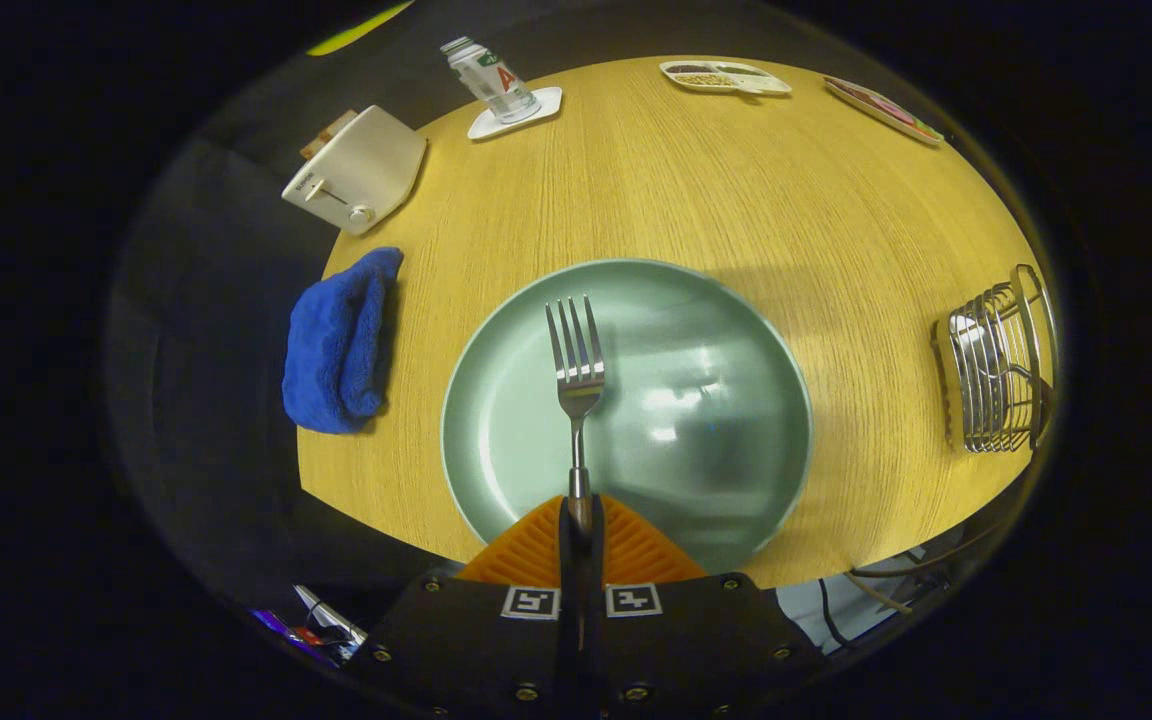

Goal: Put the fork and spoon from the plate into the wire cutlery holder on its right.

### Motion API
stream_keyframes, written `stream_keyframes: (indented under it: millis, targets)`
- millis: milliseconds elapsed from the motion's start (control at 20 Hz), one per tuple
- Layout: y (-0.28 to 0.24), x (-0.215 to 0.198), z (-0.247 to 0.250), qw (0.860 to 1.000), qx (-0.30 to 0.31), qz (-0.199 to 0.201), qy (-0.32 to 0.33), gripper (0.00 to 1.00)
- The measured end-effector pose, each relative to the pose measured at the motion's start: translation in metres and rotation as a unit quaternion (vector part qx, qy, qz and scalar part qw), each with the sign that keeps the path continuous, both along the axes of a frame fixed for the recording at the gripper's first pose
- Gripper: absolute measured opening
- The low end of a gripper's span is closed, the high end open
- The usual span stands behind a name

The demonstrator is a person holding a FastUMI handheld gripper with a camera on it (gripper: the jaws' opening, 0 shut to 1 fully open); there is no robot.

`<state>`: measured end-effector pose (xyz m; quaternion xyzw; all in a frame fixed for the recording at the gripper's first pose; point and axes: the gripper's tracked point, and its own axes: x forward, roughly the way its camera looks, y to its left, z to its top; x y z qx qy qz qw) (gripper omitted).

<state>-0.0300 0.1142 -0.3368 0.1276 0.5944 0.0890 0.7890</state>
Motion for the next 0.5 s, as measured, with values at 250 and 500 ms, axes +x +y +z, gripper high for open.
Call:
stream_keyframes:
  millis: [250, 500]
  targets:
    - [-0.017, 0.009, 0.016, 1.000, 0.011, -0.019, -0.019, 0.02]
    - [-0.036, 0.017, 0.036, 0.997, 0.029, -0.050, -0.044, 0.02]
